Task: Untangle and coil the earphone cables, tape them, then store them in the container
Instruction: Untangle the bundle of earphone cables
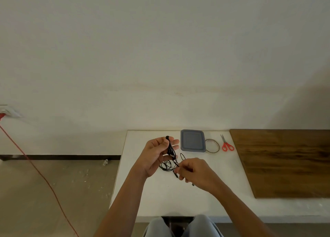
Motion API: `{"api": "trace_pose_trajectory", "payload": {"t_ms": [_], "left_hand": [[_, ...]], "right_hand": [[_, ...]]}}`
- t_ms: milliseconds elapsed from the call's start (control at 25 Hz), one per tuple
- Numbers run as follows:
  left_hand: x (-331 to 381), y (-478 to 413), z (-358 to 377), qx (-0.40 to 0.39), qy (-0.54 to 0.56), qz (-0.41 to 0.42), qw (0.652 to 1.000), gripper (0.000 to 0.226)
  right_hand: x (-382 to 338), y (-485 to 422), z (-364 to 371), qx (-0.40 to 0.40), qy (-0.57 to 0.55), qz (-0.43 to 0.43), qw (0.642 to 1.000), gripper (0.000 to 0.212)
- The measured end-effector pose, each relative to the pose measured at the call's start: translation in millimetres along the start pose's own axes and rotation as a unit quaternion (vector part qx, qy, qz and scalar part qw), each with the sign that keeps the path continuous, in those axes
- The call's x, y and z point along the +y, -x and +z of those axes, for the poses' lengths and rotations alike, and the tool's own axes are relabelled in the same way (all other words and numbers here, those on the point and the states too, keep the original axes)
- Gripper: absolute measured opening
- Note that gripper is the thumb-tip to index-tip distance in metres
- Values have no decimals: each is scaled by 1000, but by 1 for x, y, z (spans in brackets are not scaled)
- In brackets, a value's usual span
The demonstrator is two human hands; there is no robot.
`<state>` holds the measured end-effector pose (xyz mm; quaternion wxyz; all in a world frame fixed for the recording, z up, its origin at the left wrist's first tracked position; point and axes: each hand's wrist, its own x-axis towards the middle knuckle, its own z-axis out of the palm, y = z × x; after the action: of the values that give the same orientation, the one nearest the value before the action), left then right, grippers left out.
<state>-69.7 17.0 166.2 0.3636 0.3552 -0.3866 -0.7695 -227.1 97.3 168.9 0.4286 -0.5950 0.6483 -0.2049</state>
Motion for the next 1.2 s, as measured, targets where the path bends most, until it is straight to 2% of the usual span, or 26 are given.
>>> {"api": "trace_pose_trajectory", "payload": {"t_ms": [120,240,320,520,640,800,1040,1200], "left_hand": [[-2,1,0,-26,-68,-1,997,22],[-5,0,-2,-52,-100,1,994,22],[-4,0,-2,-69,-102,-6,992,19],[-6,-2,0,-85,-106,-28,990,18],[-7,-3,-3,-88,-50,-41,994,28],[-5,-1,-5,-106,-43,-55,992,25],[-7,1,-5,-119,-73,-68,988,29],[-5,1,-2,-111,-31,-84,990,21]], "right_hand": [[-7,2,-9,24,112,-37,993,16],[-17,-1,-20,66,231,-94,966,18],[-25,-6,-28,75,251,-141,955,20],[-32,-28,-40,72,151,-212,963,12],[-33,-34,-43,112,40,-169,978,11],[-28,-42,-46,114,-48,-133,983,14],[-10,-55,-48,-2,-221,-95,971,18],[-9,-54,-45,-84,-300,-51,949,16]]}}
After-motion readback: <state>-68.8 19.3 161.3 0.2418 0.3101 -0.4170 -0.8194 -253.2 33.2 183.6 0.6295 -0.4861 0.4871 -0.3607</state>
